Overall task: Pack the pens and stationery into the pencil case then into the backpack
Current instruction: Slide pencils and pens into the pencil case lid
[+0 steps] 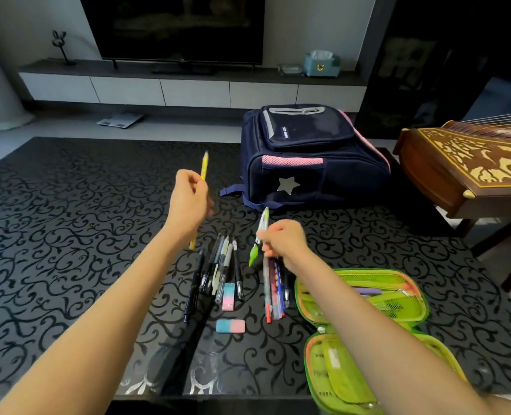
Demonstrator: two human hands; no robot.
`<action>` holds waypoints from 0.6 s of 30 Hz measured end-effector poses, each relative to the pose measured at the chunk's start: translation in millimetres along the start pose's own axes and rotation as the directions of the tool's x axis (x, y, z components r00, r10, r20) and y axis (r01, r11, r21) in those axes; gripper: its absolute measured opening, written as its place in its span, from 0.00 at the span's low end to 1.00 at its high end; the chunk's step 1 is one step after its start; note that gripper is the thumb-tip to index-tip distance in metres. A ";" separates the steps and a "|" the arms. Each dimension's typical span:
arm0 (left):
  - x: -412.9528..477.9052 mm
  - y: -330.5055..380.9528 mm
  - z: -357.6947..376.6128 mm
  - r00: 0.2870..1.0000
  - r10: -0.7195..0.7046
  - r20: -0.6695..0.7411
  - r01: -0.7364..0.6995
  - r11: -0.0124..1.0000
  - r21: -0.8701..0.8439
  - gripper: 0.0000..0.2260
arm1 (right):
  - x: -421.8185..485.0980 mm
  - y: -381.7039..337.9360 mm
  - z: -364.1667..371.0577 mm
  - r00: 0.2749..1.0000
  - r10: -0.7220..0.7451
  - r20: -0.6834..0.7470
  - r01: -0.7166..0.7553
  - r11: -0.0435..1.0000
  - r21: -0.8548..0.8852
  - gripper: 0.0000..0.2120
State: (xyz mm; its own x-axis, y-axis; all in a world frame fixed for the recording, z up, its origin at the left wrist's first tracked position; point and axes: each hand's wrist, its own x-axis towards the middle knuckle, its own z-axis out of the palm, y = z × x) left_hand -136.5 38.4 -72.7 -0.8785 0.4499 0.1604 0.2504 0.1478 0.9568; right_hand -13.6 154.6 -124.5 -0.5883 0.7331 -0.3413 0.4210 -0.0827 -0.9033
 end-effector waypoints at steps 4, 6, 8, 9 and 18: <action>-51.6 0.9 35.1 0.980 0.050 0.194 -0.092 0.973 0.213 0.06 | -17.5 3.1 -65.0 0.997 -0.044 -0.058 0.064 0.910 0.410 0.05; -77.5 -4.1 61.1 0.958 0.085 0.272 -0.157 0.954 0.254 0.05 | -22.1 17.2 -94.2 0.998 0.060 0.005 -0.053 0.838 0.543 0.05; -91.7 -9.1 83.3 0.950 0.104 0.295 -0.187 0.945 0.268 0.03 | -24.6 33.5 -114.7 0.986 0.162 0.037 -0.153 0.795 0.587 0.03; -94.4 -11.0 90.5 0.951 0.092 0.296 -0.174 0.948 0.266 0.02 | -24.6 41.0 -121.9 0.980 0.194 0.036 -0.178 0.793 0.583 0.02; -90.8 -21.0 117.9 0.925 -0.023 0.380 -0.124 0.925 0.358 0.03 | -16.0 53.3 -148.4 0.981 0.181 -0.065 -0.093 0.743 0.663 0.14</action>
State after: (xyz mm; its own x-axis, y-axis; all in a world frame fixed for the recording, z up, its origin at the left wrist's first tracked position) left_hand -14.0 98.3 -135.9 -0.6639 0.7470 0.0344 0.4865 0.3965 0.7785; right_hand 120.7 238.6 -128.6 -0.4566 0.7480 -0.4817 -0.0904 -0.5776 -0.8113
